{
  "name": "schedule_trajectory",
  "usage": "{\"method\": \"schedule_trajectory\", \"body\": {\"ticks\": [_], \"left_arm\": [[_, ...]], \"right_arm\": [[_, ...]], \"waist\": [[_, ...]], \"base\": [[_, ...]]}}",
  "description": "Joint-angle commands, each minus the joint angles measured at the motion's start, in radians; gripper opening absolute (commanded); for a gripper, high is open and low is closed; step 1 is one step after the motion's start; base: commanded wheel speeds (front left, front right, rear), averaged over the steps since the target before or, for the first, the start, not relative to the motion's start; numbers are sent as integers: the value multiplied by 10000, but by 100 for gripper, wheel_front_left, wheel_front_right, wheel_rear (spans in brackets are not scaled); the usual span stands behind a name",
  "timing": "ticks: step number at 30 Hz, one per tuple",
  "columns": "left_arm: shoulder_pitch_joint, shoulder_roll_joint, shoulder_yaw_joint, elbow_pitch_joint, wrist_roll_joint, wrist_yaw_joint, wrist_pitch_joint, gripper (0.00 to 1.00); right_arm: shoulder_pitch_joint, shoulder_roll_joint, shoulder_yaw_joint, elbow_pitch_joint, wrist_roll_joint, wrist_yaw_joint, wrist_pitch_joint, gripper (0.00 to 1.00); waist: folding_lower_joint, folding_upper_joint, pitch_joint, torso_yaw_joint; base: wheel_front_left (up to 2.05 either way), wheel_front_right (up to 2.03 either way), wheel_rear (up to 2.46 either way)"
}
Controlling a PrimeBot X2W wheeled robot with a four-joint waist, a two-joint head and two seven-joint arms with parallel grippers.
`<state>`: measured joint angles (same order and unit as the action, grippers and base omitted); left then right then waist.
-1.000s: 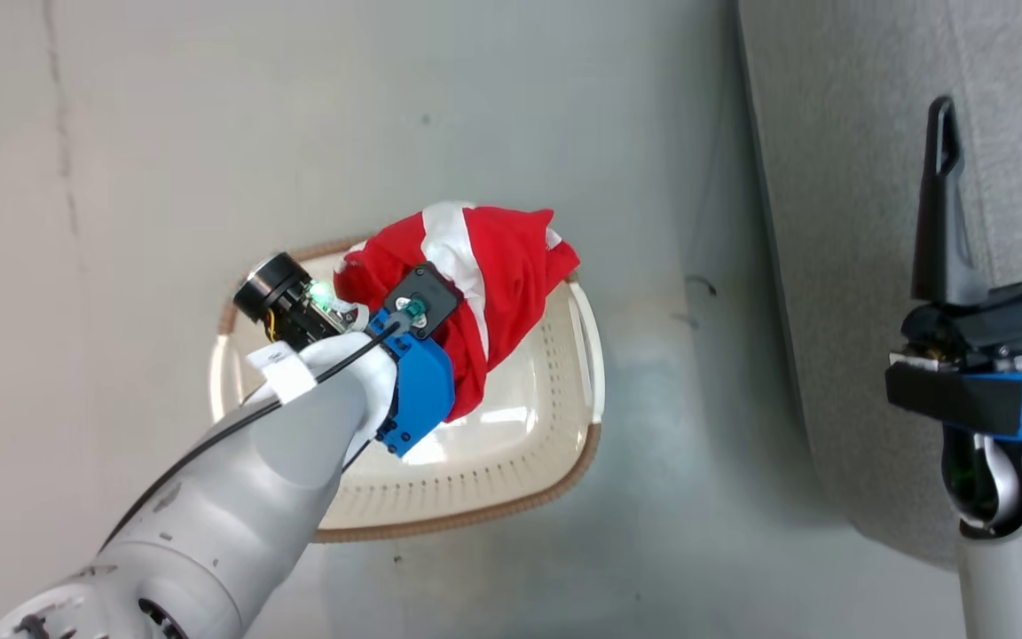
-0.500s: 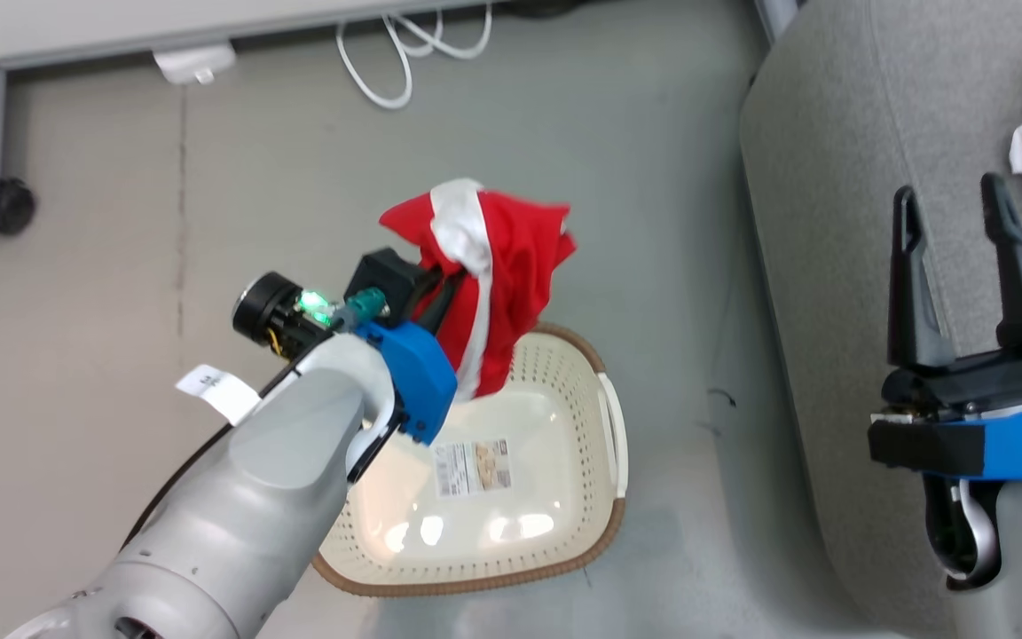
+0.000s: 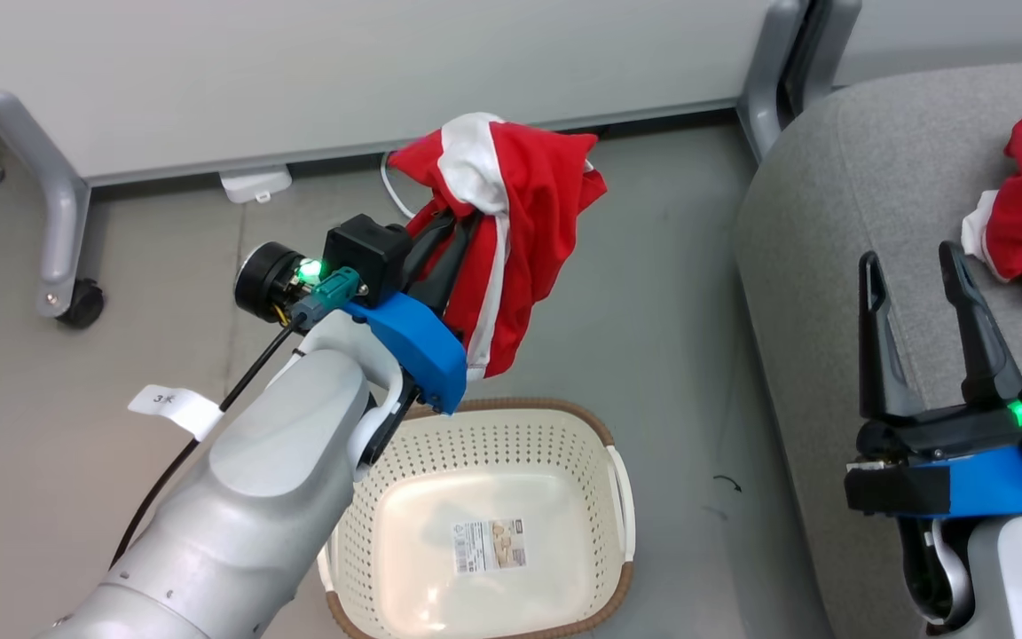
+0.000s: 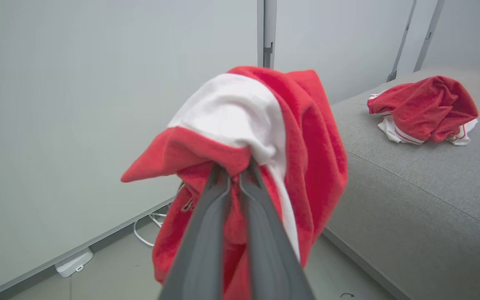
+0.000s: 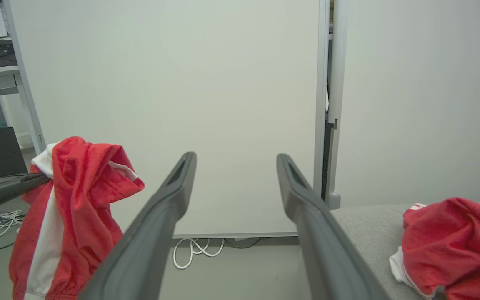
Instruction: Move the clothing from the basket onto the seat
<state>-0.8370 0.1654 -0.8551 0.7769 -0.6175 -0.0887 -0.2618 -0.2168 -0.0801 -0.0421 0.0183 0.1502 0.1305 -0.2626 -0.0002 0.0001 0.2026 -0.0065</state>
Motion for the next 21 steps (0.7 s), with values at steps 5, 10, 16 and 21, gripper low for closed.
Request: {"method": "schedule_trajectory", "body": {"ticks": [5,10,16,21], "left_arm": [[59,-104,213,-494,174,-98,-45,0],[-60,-257,51,-888,105,-152,124,0],[56,-279,-90,-1592,-93,-127,762,0],[220,-147,-139,-2241,-189,28,1164,0]], "right_arm": [[398,112,8,82,-55,5,-34,100],[614,182,-26,167,-2,5,-34,100],[808,234,-6,251,36,5,-34,100],[871,258,116,290,41,5,-34,100]], "waist": [[2,-1,-473,2],[2,-1,-691,62],[2,-1,-860,140],[2,-1,-946,199]], "base": [[0,0,0],[0,0,0],[0,0,0],[0,0,0]]}}
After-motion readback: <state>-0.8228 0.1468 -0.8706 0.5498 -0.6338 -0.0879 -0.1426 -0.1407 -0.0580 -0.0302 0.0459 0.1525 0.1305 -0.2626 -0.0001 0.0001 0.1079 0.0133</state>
